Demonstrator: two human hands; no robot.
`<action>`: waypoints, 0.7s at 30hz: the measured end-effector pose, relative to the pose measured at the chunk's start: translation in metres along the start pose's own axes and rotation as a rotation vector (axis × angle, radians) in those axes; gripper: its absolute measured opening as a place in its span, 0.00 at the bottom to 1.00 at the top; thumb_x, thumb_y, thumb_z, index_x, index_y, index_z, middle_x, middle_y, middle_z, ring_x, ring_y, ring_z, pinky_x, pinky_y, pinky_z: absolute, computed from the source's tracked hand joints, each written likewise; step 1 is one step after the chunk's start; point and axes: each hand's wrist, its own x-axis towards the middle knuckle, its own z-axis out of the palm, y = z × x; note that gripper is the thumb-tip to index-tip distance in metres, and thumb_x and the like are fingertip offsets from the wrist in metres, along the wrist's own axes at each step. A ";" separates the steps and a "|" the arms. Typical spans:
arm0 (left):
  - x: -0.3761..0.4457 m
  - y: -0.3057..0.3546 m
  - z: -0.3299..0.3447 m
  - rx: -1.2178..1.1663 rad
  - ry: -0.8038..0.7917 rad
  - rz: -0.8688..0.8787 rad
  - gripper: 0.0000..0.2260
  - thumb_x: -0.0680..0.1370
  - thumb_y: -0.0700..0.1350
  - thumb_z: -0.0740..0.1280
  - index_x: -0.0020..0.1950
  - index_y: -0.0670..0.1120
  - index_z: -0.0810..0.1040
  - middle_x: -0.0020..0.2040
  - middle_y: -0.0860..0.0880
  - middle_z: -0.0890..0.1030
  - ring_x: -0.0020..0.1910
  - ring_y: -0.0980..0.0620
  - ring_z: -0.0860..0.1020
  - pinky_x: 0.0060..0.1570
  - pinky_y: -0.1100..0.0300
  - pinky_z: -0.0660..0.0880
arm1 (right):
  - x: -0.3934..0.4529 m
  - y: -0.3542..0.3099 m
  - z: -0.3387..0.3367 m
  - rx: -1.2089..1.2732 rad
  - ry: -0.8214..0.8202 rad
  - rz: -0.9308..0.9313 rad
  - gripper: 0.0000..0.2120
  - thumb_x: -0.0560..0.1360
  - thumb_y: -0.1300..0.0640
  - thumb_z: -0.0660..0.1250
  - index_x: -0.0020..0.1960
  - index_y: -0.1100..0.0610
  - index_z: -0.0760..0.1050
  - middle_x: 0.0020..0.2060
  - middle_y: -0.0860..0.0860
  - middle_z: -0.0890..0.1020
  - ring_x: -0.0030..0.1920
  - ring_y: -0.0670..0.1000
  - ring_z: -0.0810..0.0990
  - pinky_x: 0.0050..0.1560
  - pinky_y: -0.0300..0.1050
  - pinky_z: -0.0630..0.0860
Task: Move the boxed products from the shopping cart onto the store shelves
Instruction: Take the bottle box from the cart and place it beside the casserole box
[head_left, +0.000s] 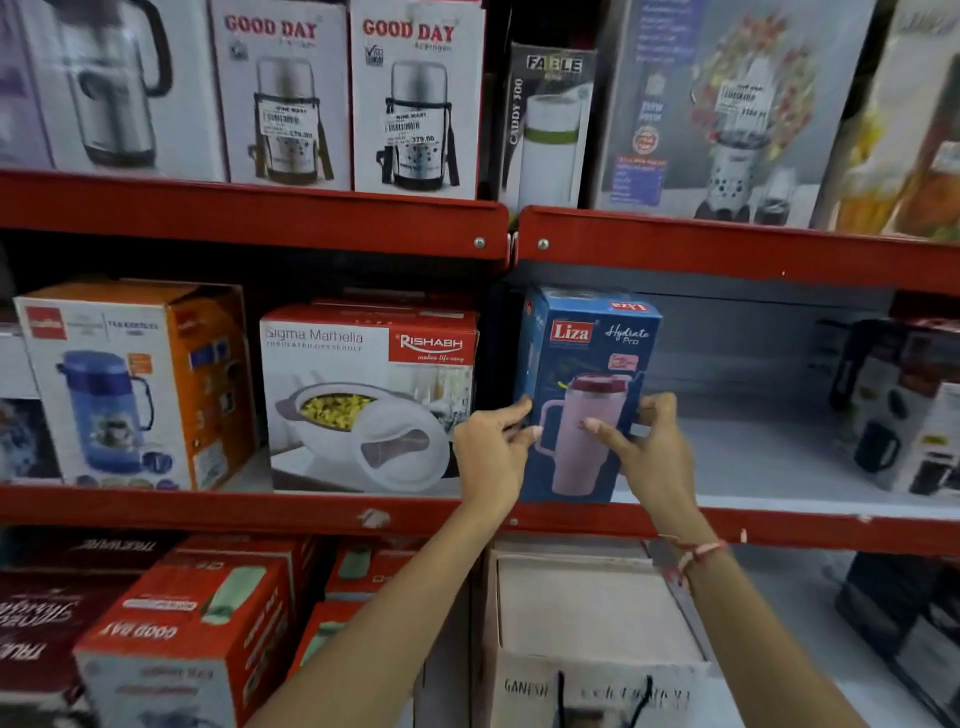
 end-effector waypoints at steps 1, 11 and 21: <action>0.005 -0.004 0.003 0.011 -0.006 0.007 0.19 0.71 0.34 0.72 0.62 0.39 0.77 0.59 0.42 0.82 0.54 0.50 0.81 0.56 0.52 0.80 | 0.005 0.003 0.003 -0.003 -0.005 0.013 0.22 0.69 0.49 0.75 0.50 0.51 0.63 0.44 0.43 0.76 0.39 0.46 0.79 0.35 0.45 0.78; 0.012 -0.028 0.005 0.069 -0.161 -0.057 0.21 0.74 0.38 0.71 0.67 0.43 0.73 0.65 0.44 0.78 0.59 0.48 0.80 0.60 0.58 0.76 | 0.008 0.023 0.016 -0.011 -0.024 0.147 0.26 0.68 0.51 0.75 0.59 0.55 0.65 0.63 0.57 0.76 0.57 0.59 0.78 0.51 0.53 0.78; -0.009 -0.043 -0.147 0.322 0.444 0.053 0.32 0.79 0.57 0.55 0.77 0.44 0.45 0.79 0.43 0.50 0.78 0.46 0.48 0.77 0.43 0.49 | -0.066 -0.048 0.087 0.090 -0.423 -0.012 0.35 0.75 0.48 0.68 0.76 0.52 0.56 0.73 0.49 0.66 0.72 0.49 0.65 0.73 0.48 0.65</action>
